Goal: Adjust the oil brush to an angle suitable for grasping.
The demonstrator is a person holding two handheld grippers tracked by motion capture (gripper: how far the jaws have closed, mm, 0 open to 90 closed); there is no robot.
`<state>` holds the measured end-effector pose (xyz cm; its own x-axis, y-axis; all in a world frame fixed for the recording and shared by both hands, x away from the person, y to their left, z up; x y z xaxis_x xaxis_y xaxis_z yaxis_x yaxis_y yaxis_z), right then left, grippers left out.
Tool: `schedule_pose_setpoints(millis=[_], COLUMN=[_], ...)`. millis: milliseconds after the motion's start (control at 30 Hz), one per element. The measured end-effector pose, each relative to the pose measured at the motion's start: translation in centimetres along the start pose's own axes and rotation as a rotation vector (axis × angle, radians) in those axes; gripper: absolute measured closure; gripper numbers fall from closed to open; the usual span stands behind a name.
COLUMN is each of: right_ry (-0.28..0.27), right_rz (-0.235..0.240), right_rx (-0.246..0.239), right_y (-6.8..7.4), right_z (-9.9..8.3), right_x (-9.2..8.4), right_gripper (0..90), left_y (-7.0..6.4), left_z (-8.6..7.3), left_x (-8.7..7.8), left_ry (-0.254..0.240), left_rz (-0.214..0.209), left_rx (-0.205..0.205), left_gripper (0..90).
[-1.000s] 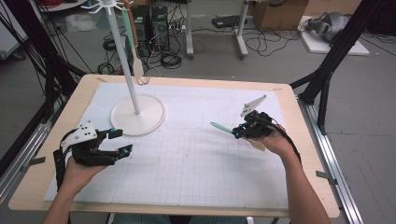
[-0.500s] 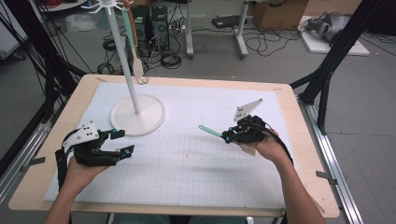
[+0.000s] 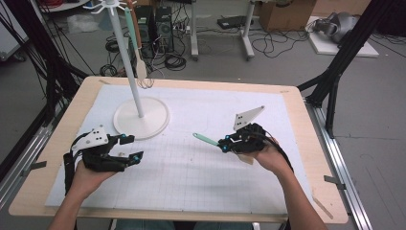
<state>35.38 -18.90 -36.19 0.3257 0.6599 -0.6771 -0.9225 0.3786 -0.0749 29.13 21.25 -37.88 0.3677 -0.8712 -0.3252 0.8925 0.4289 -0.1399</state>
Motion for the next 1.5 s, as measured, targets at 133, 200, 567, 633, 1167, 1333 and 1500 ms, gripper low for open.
schedule_pose_setpoints(millis=[133,200,567,633,1167,1333,1500], right_ry=[-0.015,-0.019,-0.057,-0.066,-0.121,-0.131,-0.148], right_rz=[0.008,0.016,0.064,0.073,0.105,0.115,0.129], right_rx=[-0.017,-0.019,-0.033,-0.034,-0.047,-0.053,-0.067], right_y=[0.8,1.2,3.3,3.7,5.6,6.1,6.5], right_z=[0.6,0.9,2.0,2.1,3.4,3.8,4.3], right_x=[0.3,0.4,1.8,2.0,2.7,3.1,3.5], right_gripper=[80.9,80.9,80.9,80.9,80.8,80.7,80.7], left_y=[-0.3,-0.4,-1.2,-1.4,-2.7,-3.0,-3.3], left_z=[0.1,0.2,0.5,0.7,1.6,1.9,2.2], left_x=[0.5,0.8,1.9,2.2,4.0,4.5,4.9], left_ry=[0.004,0.004,0.028,0.029,0.030,0.032,0.034], left_rz=[-0.020,-0.037,-0.080,-0.088,-0.164,-0.194,-0.211], left_rx=[0.003,0.008,0.025,0.028,0.048,0.050,0.054], left_gripper=[30.6,30.6,33.5,33.9,41.4,45.6,48.5])
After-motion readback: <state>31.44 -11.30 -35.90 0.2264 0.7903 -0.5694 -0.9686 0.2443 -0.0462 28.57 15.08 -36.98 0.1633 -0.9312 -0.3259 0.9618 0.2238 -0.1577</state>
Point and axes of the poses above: each handheld gripper's, and its own axes: x roughly forward along the jaws, z roughly out of its top, y roughly to its left, the point moved 2 cm from there along x, roughly forward along the jaws, and after that the axes turned 10 degrees about -z, right-handed, at the moved point
